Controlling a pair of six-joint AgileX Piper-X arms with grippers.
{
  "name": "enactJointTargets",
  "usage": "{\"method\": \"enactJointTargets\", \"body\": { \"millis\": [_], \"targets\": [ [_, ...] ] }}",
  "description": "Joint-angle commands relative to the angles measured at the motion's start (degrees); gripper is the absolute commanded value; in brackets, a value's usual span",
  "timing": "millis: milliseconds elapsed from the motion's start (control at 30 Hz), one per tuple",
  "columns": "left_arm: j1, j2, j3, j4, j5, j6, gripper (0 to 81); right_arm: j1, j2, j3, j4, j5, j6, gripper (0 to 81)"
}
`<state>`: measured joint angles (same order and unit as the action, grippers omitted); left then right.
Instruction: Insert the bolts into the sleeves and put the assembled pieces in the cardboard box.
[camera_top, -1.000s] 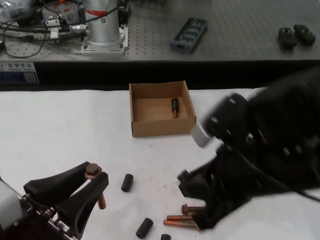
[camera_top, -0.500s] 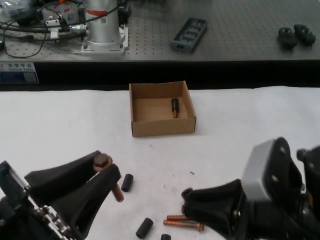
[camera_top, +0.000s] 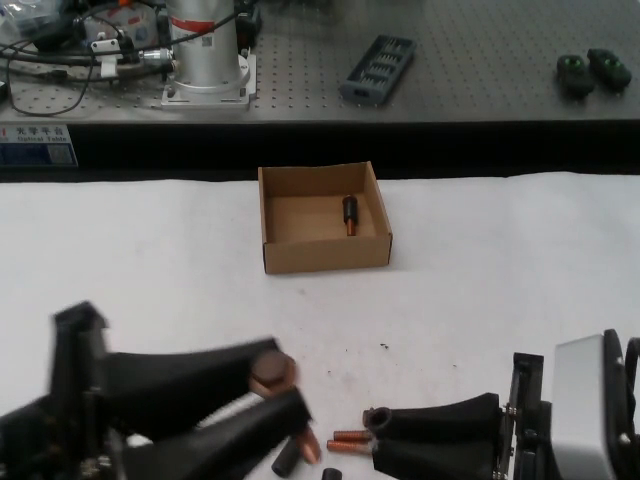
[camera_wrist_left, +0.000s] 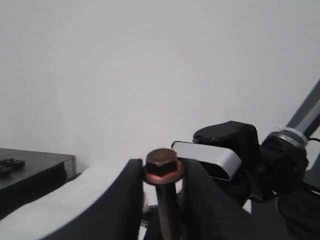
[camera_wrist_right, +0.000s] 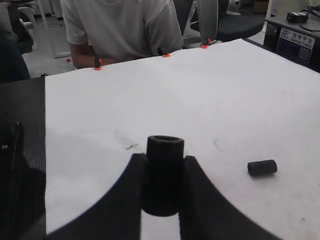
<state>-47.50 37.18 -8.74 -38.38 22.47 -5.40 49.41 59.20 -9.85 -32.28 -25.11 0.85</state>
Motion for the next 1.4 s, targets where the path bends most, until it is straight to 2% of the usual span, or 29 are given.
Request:
{"method": "enactJointTargets", "body": {
  "millis": [0,233,633,1033,1367],
  "targets": [
    [-0.3,4.2,-2.1,-1.5,4.6,0.0,0.6,0.1,-0.8,-0.1,-3.7,0.2,0.6,5.5],
    [-0.3,13.4,-4.4,-7.8,8.3,0.7,0.6,0.1,-0.8,-0.1,-4.5,0.0,0.6,5.5],
    [-0.3,24.2,-5.3,-15.6,8.7,1.5,0.6,0.1,-0.8,-0.1,-5.0,-0.1,0.8,5.5],
    [-0.2,26.1,-5.3,-15.8,6.9,7.1,0.6,0.1,-0.8,-0.1,-5.8,-3.6,1.8,5.5],
    [-0.2,26.1,-5.3,-15.8,6.2,7.9,0.6,0.1,-0.8,-0.1,-5.8,-4.1,1.8,5.5]
  ]
}}
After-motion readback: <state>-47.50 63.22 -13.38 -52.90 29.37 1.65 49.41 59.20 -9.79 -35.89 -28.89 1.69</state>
